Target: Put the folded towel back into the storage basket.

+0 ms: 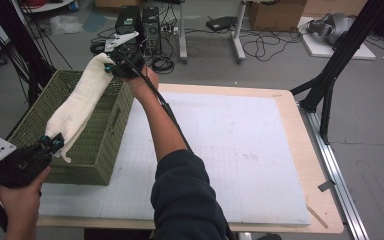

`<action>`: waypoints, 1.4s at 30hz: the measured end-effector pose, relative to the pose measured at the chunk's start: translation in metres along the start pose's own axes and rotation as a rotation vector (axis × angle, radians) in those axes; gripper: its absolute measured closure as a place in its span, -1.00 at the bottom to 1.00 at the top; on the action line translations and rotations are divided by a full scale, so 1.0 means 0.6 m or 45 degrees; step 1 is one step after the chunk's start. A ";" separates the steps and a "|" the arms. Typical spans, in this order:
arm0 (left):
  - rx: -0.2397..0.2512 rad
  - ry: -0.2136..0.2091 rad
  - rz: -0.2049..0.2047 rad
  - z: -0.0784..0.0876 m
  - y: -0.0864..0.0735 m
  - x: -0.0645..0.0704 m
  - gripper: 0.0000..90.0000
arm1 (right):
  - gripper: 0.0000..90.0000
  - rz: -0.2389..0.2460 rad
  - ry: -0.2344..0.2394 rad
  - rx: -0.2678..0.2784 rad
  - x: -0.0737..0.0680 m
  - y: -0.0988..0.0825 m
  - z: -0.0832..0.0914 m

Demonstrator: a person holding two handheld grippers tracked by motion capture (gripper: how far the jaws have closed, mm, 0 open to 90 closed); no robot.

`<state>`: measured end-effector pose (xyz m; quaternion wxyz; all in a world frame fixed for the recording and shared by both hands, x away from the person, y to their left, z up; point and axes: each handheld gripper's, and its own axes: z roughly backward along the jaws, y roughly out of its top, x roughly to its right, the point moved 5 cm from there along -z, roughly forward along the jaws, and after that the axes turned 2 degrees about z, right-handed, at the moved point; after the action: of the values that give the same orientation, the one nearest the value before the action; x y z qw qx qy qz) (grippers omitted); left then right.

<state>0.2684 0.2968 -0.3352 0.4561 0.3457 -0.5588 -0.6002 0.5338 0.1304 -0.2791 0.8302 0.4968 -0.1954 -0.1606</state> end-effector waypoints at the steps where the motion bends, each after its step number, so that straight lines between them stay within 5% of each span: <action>1: -0.001 0.005 0.004 0.001 0.000 -0.003 0.80 | 0.80 -0.006 0.001 -0.003 -0.002 0.001 -0.008; 9: -0.008 0.022 0.049 0.004 -0.005 -0.024 0.76 | 0.80 -0.003 0.012 -0.037 -0.020 0.001 -0.075; 11: -0.024 0.022 0.075 0.003 -0.007 -0.030 0.57 | 0.79 -0.010 -0.004 -0.035 -0.024 -0.002 -0.091; 12: -0.026 0.022 0.104 0.002 -0.008 -0.034 0.42 | 0.73 -0.015 -0.011 -0.037 -0.025 -0.005 -0.097; 14: -0.024 0.031 0.134 0.003 -0.008 -0.041 0.06 | 0.06 -0.075 -0.058 -0.030 -0.027 -0.016 -0.115; 18: -0.010 0.031 0.158 0.007 -0.005 -0.048 -0.14 | -0.18 -0.115 -0.005 -0.002 -0.039 -0.029 -0.123; 25: -0.069 -0.009 0.133 -0.004 -0.014 -0.038 -0.35 | -0.28 -0.128 0.010 0.022 -0.037 -0.043 -0.082; 31: -0.094 -0.023 0.160 -0.011 -0.015 -0.028 -0.60 | -0.40 -0.127 0.008 0.011 -0.024 -0.069 -0.028; 42: -0.064 -0.122 0.115 -0.022 -0.012 -0.006 -0.57 | -0.62 -0.148 0.000 0.008 -0.001 -0.106 0.059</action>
<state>0.2810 0.2954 -0.3442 0.4640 0.2795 -0.5796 -0.6089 0.5119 0.0749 -0.3204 0.8180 0.5098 -0.1667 -0.2079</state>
